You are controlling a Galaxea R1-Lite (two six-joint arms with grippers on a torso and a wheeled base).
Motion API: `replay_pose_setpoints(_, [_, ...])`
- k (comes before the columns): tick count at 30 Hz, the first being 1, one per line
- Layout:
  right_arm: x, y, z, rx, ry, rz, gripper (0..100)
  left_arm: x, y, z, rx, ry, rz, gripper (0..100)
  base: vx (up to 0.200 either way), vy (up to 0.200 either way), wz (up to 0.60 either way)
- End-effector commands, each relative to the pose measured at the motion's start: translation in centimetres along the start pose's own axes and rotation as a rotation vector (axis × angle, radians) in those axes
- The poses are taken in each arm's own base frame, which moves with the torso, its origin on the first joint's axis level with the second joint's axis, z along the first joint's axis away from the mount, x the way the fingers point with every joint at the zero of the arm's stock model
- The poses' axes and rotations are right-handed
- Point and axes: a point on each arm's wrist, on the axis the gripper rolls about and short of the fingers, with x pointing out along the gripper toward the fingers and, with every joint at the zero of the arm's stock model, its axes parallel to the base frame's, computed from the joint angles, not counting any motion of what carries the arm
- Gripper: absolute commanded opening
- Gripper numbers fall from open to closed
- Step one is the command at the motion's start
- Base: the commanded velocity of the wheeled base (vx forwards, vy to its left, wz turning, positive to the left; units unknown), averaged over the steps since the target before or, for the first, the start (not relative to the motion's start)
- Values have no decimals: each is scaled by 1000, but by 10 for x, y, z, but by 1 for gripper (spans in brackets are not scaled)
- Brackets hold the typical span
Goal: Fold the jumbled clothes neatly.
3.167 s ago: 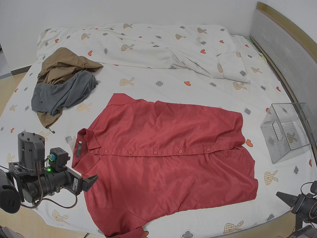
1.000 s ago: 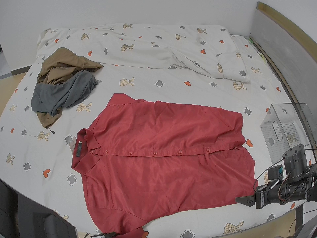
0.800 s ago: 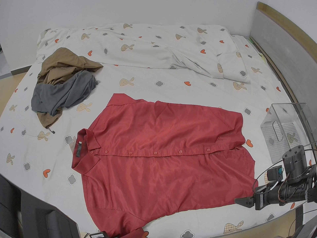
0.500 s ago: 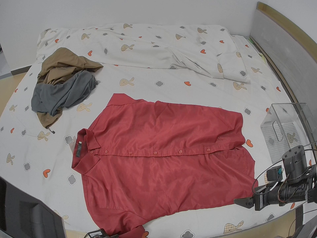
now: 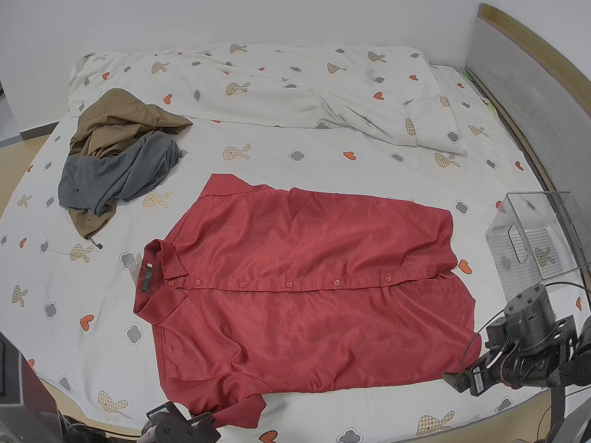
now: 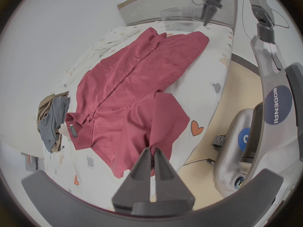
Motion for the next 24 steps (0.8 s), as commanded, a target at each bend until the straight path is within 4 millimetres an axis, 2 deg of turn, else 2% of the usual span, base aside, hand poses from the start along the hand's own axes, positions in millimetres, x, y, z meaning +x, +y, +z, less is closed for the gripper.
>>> replay_pose_setpoints(1, [35,31,-17,-205,175,-64,100,-8,13,0,-53,-29,35,0,0,0,0])
replay_pose_setpoints(7, [54,36,-20,-222,178,-140,100,-9,18,1,-79,-44,48,0,0,0,0])
replay_pose_setpoints(11, [56,37,-27,-245,201,-164,100,-11,24,1,-112,-55,69,0,0,0,0])
replay_pose_setpoints(18, [63,36,-28,-248,204,-232,100,-15,28,2,-133,-78,79,0,0,0,0])
replay_pose_setpoints(24, [78,39,-31,-247,173,-299,100,-17,29,3,-139,-88,81,0,0,0,0])
